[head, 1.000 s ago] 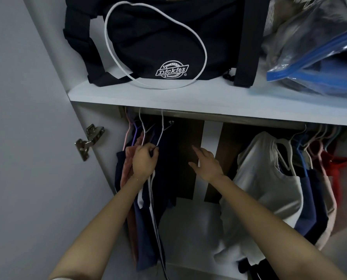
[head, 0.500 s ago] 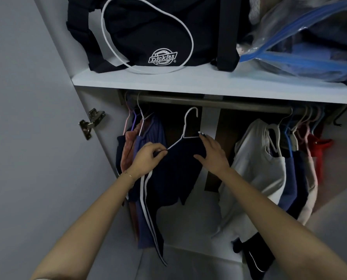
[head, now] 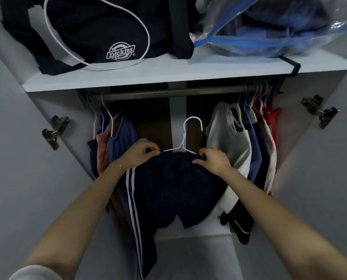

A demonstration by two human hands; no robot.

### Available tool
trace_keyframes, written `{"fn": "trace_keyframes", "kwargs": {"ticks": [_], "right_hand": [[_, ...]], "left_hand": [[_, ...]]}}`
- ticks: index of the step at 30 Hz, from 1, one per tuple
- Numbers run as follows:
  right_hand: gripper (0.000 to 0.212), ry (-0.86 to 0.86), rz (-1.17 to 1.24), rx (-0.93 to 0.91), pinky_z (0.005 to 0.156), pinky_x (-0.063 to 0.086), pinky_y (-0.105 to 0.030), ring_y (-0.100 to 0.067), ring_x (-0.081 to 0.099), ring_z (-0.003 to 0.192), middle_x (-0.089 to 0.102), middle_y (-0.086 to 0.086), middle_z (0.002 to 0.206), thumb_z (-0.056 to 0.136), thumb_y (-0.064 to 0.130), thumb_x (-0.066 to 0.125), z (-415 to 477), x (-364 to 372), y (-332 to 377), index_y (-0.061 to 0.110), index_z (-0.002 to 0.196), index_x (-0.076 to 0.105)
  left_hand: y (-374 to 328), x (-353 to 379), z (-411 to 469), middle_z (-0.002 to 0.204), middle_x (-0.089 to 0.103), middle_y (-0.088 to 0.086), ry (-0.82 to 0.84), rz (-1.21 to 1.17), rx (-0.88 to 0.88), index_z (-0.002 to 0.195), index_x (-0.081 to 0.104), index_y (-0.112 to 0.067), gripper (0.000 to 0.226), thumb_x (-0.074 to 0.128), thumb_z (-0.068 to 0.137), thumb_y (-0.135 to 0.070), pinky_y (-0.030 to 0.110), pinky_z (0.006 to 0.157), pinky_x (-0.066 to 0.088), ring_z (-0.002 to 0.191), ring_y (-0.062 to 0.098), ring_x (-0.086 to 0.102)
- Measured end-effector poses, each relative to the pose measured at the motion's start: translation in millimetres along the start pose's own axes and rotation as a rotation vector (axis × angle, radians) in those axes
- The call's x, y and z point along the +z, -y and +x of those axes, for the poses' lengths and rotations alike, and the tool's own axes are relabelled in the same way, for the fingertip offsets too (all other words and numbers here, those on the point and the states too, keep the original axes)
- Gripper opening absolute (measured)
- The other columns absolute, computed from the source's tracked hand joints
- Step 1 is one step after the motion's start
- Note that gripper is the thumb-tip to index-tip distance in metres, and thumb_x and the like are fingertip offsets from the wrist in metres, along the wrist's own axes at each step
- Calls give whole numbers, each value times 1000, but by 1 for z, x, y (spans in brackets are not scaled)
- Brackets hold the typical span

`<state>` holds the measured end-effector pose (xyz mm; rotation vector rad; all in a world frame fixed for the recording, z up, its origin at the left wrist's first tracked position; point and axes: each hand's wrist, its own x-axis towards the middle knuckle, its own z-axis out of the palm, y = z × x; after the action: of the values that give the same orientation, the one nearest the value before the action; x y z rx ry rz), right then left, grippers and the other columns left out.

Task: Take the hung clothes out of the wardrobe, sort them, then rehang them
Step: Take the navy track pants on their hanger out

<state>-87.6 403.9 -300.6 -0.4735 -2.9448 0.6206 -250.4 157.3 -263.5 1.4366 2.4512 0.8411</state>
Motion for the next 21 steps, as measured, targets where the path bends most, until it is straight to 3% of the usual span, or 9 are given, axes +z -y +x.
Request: {"fn": "trace_keyframes", "kwargs": {"ticks": [5,8,10,12,15,19,21], "right_hand": [[35,-38,-72,141,63,37,-33,-26,60,85,61,-2,83,91,51,60,-34,4,-5,19,80,50],[35,-52,-108,258,65,36,-32,-26,61,88,65,-4,89,90,52,60,-57,6,-6,21,79,48],[36,-95,-82,350,64,38,-33,-26,61,87,66,-4,89,89,52,62,-75,10,-6,18,81,52],[38,-139,-53,446,66,42,-34,-25,62,87,67,-3,89,88,53,63,-96,14,-8,16,83,56],[36,-197,-18,590,67,42,-33,-25,61,89,68,-3,91,88,52,64,-135,12,-12,16,86,59],[37,-289,-18,757,72,46,-34,-27,62,95,70,-4,98,87,51,64,-193,8,-18,16,97,66],[38,-322,-23,828,74,48,-35,-29,62,96,70,-5,100,87,52,64,-220,5,-20,16,100,67]], "left_hand": [[10,31,27,88,58,-29,48,-102,51,90,66,-37,19,64,95,-19,7,82,37,90,-3,52],[18,56,42,79,64,-31,85,-113,133,91,75,-22,13,65,95,-16,7,82,36,91,-9,54],[17,74,50,86,63,-26,73,-136,187,93,76,-13,10,67,93,-11,4,84,35,92,-14,53],[11,92,58,92,64,-14,65,-173,234,94,76,-10,8,70,90,-8,4,88,36,94,-8,57],[-14,118,69,97,67,-15,151,-259,276,95,75,-14,8,70,90,-11,6,91,40,97,1,61],[-61,154,71,90,67,-32,271,-301,349,90,69,-33,17,68,92,-17,8,82,44,92,-6,63],[-85,171,70,89,67,-31,303,-322,380,90,70,-31,15,68,92,-16,9,80,44,90,-8,62]]}}
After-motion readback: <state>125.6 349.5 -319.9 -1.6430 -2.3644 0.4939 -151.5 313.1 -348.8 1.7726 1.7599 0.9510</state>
